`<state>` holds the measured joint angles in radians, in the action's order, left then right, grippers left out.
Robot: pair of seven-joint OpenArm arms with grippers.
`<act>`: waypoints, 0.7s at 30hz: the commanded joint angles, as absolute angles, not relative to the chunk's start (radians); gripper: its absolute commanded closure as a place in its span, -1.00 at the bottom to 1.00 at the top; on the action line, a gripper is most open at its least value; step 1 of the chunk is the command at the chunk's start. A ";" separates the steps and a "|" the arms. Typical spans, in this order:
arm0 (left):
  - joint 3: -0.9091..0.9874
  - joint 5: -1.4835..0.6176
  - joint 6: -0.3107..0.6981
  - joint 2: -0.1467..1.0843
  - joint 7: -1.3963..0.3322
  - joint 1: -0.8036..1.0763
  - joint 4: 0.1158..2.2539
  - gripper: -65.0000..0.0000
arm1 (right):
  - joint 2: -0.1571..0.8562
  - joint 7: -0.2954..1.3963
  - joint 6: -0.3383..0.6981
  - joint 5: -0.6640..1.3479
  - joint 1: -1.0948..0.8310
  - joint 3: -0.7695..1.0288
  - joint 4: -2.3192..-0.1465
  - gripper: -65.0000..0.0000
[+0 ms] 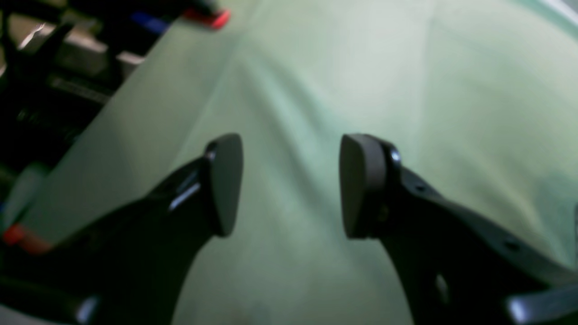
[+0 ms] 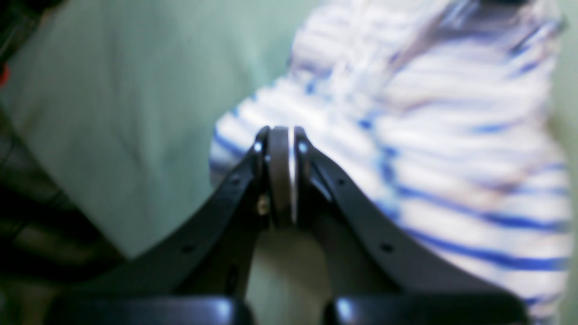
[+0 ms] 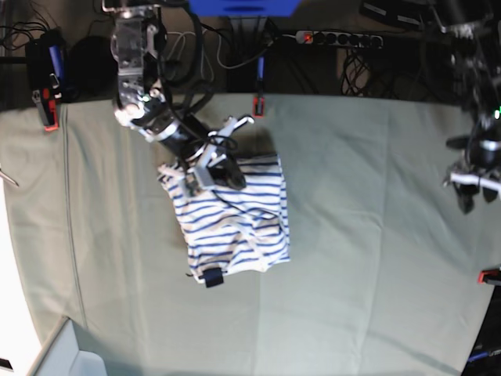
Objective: Layout the t-shirt on the table in an organized manner, then fold the t-shirt properly
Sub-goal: 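Press and straighten the folded bundle with the right gripper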
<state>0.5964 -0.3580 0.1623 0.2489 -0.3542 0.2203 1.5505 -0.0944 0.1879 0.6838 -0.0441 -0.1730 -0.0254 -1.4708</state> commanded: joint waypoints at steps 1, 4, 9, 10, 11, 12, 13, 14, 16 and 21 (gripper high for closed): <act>0.628 -0.363 0.166 0.246 -0.326 0.237 1.578 -0.03 | -0.093 0.162 0.698 -0.025 -0.150 -0.035 -1.451 1.00; 0.693 -0.363 0.166 0.200 -0.331 0.274 1.600 -0.03 | -0.091 0.134 0.698 -0.025 -0.108 -0.036 -1.333 1.00; 0.748 -0.361 0.168 0.148 -0.331 0.331 1.627 -0.03 | -0.073 0.061 0.698 -0.027 -0.108 -0.035 -1.213 1.00; 0.753 -0.361 0.168 0.143 -0.331 0.332 1.627 -0.03 | -0.071 0.054 0.698 -0.027 -0.113 -0.035 -1.198 1.00; 0.753 -0.361 0.168 0.143 -0.331 0.332 1.627 -0.03 | -0.071 0.048 0.698 -0.027 -0.120 -0.035 -1.191 1.00; 0.753 -0.361 0.168 0.142 -0.331 0.332 1.626 -0.03 | -0.070 0.042 0.698 -0.027 -0.133 -0.035 -1.196 1.00; 0.753 -0.361 0.168 0.137 -0.331 0.334 1.626 -0.03 | -0.070 0.039 0.698 -0.027 -0.153 -0.033 -1.222 1.00; 0.753 -0.360 0.168 0.134 -0.331 0.335 1.626 -0.03 | -0.067 0.039 0.698 -0.027 -0.179 -0.031 -1.267 1.00; 0.753 -0.361 0.168 0.127 -0.329 0.346 1.626 -0.03 | -0.051 0.042 0.698 -0.025 -0.239 -0.030 -1.391 1.00; 0.748 -0.361 0.168 0.124 -0.331 0.348 1.626 -0.03 | -0.054 0.088 0.698 -0.025 -0.246 -0.033 -1.592 1.00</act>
